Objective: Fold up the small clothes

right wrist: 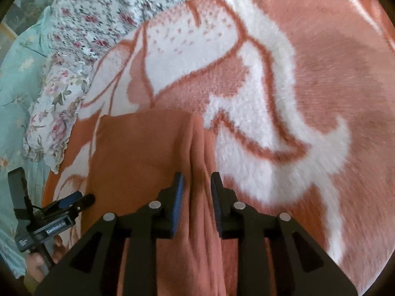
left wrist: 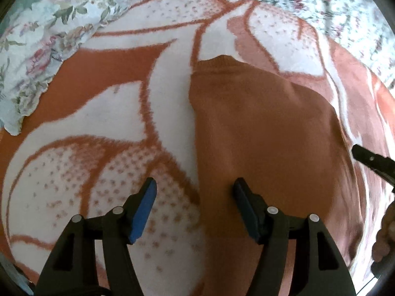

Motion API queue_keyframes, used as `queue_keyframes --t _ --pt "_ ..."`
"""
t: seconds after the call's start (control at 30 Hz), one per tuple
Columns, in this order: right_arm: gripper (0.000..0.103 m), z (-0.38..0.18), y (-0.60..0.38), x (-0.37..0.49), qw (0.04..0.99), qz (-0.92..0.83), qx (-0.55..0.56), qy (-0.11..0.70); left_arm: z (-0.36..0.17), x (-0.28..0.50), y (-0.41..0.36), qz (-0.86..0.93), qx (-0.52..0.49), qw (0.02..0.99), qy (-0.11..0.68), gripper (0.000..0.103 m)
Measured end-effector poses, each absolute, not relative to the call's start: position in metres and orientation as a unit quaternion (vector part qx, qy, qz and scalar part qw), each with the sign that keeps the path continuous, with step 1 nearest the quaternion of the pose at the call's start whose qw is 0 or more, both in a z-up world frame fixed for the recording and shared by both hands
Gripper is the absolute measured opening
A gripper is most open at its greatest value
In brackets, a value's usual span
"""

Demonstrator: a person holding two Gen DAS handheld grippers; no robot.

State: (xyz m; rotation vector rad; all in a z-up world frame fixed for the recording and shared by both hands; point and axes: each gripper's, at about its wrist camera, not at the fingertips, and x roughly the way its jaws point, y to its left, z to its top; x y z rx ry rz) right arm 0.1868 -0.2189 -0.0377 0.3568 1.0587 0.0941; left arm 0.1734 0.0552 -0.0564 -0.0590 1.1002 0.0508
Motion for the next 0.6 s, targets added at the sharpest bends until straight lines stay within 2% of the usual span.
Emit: queue_keyframes --t 0.1,0.2,0.37,0.5,0.6 --pt "0.027 -0.023 -0.214 0.157 0.851 0.046 0.171 0.494 -0.048 0.140 0.053 0.011 -0.015 0.858 0.514 0.067" --pt "0.044 -0.015 -0.201 0.123 0.854 0.055 0.161 0.491 -0.045 0.108 0.051 0.004 -0.009 0.860 0.510 0.073" --pt "0.054 -0.014 -0.178 0.071 0.859 0.064 0.127 0.493 -0.049 0.062 0.052 -0.001 0.009 0.858 0.514 0.077" --pt "0.075 -0.018 -0.164 0.029 0.863 0.064 0.102 0.491 -0.056 0.026 0.055 0.008 0.035 0.852 0.522 0.079" --pt "0.080 -0.022 -0.157 0.003 0.861 0.060 0.089 0.497 -0.058 0.008 0.059 0.006 0.048 0.849 0.527 0.079"
